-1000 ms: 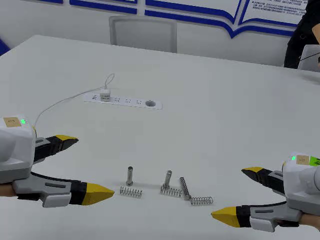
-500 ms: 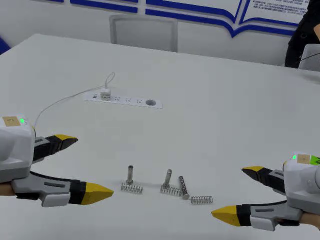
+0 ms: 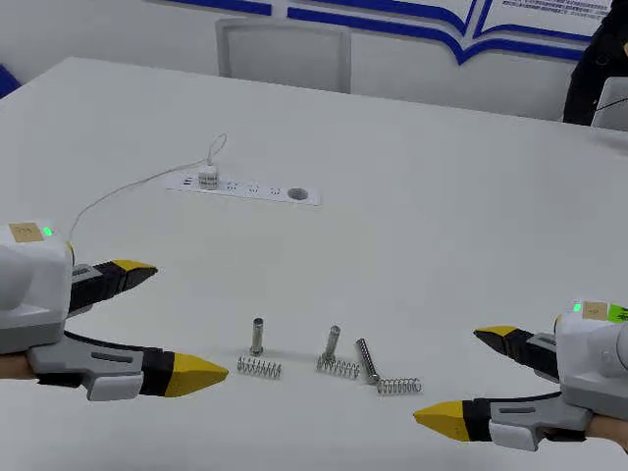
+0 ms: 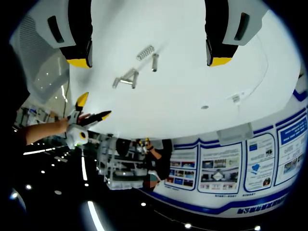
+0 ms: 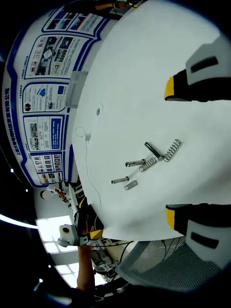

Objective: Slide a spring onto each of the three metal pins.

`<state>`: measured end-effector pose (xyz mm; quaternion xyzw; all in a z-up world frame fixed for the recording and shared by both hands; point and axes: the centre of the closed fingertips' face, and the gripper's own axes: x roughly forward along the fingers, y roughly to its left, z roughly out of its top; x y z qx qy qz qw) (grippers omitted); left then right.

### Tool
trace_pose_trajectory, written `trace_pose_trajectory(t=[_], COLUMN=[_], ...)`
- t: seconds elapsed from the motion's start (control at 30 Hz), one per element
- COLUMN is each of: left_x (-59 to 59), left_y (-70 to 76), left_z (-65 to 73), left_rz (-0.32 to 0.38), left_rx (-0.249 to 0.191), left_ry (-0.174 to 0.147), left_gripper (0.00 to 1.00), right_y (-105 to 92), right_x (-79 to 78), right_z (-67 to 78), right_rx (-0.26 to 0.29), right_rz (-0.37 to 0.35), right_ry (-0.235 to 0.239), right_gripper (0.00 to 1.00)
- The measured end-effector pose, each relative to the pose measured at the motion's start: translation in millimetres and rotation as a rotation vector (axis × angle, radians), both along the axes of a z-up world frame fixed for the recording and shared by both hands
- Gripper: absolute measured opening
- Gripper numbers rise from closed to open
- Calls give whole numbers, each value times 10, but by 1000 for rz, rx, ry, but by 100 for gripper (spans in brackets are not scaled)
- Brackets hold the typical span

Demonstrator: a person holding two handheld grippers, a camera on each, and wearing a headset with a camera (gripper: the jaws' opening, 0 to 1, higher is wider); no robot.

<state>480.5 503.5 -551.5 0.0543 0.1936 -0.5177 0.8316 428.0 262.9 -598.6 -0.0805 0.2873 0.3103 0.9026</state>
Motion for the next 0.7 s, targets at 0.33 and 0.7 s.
trace_pose_trajectory(t=[0.33,0.7], left_x=[-6,-12], left_y=[15,18], left_z=[-81,-148], left_rz=[5,15], left_rx=[-2,-14], left_ry=[21,40], left_gripper=[100,100], right_y=[10,106], right_x=[78,507], right_z=[-32,-80], right_rx=[5,-12], right_rz=[-14,-100], right_ry=[13,19], right_gripper=[86,61])
